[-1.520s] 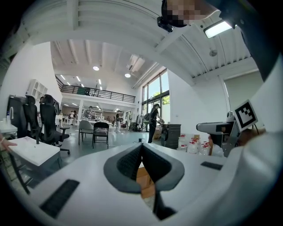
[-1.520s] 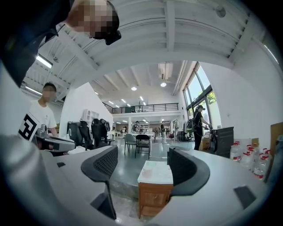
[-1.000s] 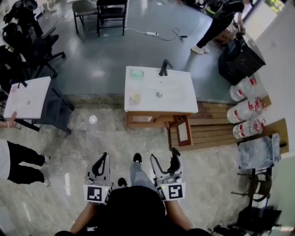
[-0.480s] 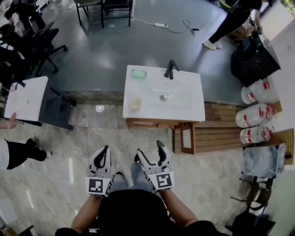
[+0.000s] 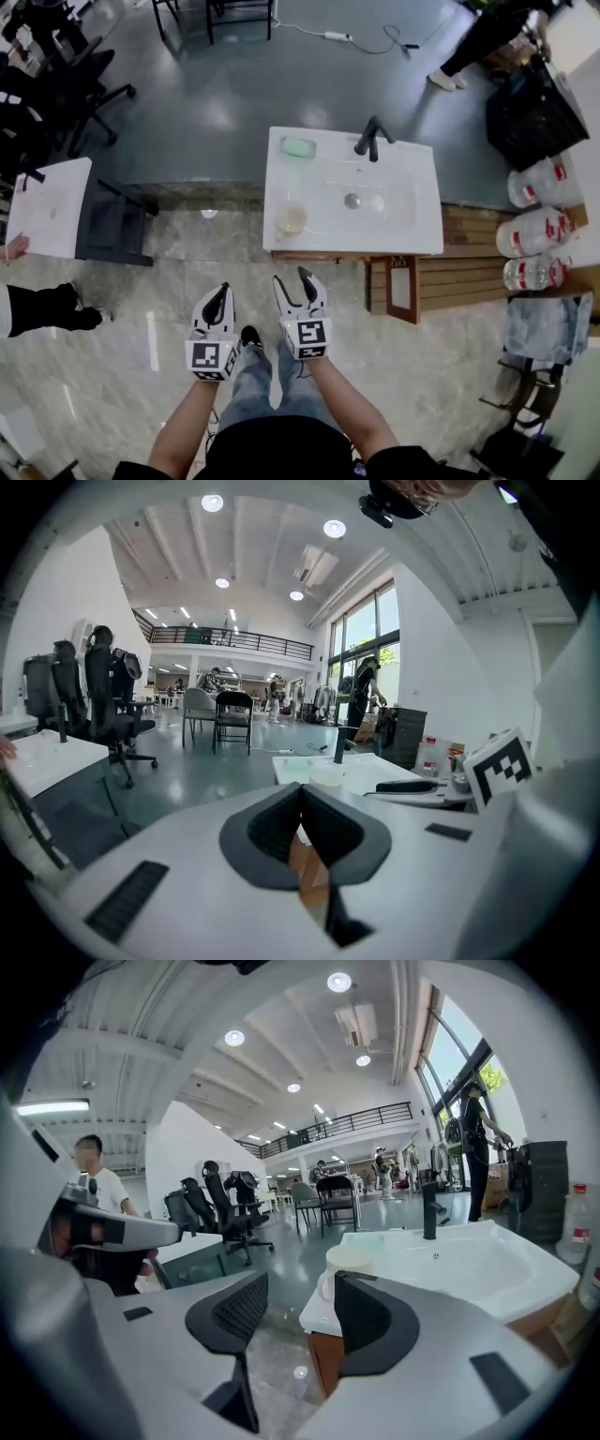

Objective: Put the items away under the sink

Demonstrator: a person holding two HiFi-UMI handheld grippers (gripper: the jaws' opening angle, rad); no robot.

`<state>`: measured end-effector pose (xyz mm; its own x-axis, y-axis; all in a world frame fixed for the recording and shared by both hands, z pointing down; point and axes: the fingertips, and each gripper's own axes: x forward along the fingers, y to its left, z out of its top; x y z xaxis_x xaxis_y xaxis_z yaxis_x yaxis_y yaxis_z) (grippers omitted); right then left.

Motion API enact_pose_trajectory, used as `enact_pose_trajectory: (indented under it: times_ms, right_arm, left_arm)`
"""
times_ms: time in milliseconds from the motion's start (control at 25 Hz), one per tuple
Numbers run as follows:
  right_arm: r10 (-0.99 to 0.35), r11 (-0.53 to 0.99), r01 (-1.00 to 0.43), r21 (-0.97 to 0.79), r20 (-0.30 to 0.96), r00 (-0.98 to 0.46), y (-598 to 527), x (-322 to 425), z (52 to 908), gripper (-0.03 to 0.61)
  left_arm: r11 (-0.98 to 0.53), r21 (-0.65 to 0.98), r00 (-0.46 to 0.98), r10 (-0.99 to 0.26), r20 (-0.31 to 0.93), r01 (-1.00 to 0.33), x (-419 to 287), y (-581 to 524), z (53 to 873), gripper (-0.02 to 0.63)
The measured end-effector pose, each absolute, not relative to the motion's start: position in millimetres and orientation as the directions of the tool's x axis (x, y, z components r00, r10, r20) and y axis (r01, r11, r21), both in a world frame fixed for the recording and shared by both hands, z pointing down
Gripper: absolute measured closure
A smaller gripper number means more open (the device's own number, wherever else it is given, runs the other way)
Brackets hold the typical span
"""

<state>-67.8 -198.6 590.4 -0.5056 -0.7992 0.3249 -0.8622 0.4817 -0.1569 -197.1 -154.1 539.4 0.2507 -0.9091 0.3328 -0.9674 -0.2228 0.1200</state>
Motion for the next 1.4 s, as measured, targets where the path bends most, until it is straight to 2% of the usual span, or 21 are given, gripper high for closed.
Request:
enact_pose_trajectory:
  times_ms: [240, 600, 760, 800, 840, 1080, 1400]
  right_arm:
    - [-0.806, 0.422, -0.894, -0.151, 0.389, -0.447, -249.9, -89.8, 649.8, 0.348]
    - [-0.829, 0.378, -0.916, -0.134, 0.392, -0.399, -291.1, -107.5, 670.2, 0.400]
    - [-0.848, 0.338, -0.934, -0.116, 0.394, -0.356, -297.5, -104.8, 676.9, 0.462]
    - [-0.854, 0.333, -0.937, -0.106, 0.386, -0.348, -298.7, -103.9, 676.7, 0.494]
    - [-0.860, 0.333, -0.938, -0.093, 0.377, -0.343, -299.5, -103.4, 676.0, 0.512]
    - [-0.866, 0.423, -0.906, 0.018, 0.303, -0.398, -295.8, -109.6, 663.1, 0.531]
    - [-0.863, 0.448, -0.894, 0.028, 0.275, -0.424, -277.8, -112.2, 648.6, 0.541]
  left_arm:
    - [-0.236, 0.120, 0.265, -0.891, 0.369, -0.964, -203.6, -173.0, 574.6, 0.607]
    - [-0.242, 0.133, 0.275, -0.878, 0.393, -0.961, -209.4, -183.3, 606.7, 0.607]
    - [-0.244, 0.136, 0.278, -0.874, 0.399, -0.960, -210.2, -192.9, 618.5, 0.607]
    - [-0.245, 0.136, 0.280, -0.874, 0.398, -0.960, -209.8, -196.0, 619.5, 0.607]
    - [-0.247, 0.135, 0.281, -0.874, 0.397, -0.959, -209.4, -198.9, 620.1, 0.607]
    - [-0.260, 0.132, 0.291, -0.870, 0.397, -0.957, -211.4, -202.7, 626.1, 0.607]
    - [-0.278, 0.114, 0.300, -0.873, 0.385, -0.954, -217.1, -200.4, 611.1, 0.607]
